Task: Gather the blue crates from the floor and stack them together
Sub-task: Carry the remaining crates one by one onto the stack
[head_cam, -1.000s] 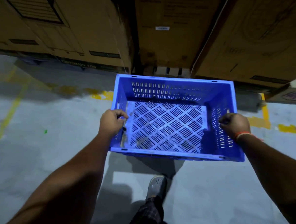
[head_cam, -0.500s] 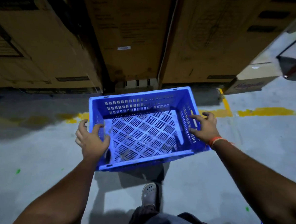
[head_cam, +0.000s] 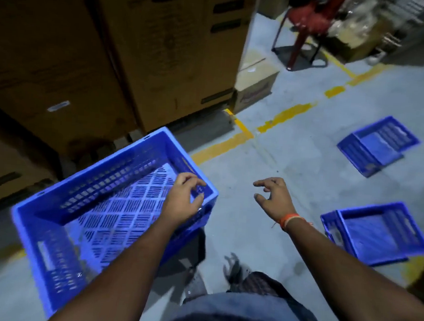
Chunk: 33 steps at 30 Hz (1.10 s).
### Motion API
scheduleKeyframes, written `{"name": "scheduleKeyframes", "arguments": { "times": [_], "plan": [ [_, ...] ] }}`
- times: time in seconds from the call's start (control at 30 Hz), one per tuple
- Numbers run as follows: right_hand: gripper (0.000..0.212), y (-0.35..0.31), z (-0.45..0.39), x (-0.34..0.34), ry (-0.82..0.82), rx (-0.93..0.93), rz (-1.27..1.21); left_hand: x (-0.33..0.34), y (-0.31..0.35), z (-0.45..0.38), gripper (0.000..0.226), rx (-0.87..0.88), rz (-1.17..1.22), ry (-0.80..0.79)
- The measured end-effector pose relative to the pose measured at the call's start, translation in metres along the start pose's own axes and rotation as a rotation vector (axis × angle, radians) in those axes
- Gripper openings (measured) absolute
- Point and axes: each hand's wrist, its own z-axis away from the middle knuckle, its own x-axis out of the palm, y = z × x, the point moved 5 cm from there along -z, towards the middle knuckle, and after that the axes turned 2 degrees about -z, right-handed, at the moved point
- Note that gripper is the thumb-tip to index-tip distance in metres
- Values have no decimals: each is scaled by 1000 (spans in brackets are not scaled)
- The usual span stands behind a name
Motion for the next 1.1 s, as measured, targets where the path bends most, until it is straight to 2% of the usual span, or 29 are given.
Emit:
{"name": "scheduleKeyframes", "arguments": {
  "times": [0.17,0.37,0.57,0.77,0.93,1.1],
  "plan": [
    [28,72,27,-62,109,131,-74,75,82,-42,27,134,29,-255],
    [24,174,56,-139,264,298,-180,161,167,-89,22,226,7,-460],
    [24,274,73,-201,340,411,-218,249,249,-135,19,265,4,-534],
    [25,341,84,-253,438,508,-262,331,322,-169,18,328,-6,-650],
    [26,391,76,-276,522,620,-311,397,363,-211,16,378,-21,-737],
    [31,428,46,-295,497,682,-312,473,382,-263,17,369,-17,-829]
  ]
}}
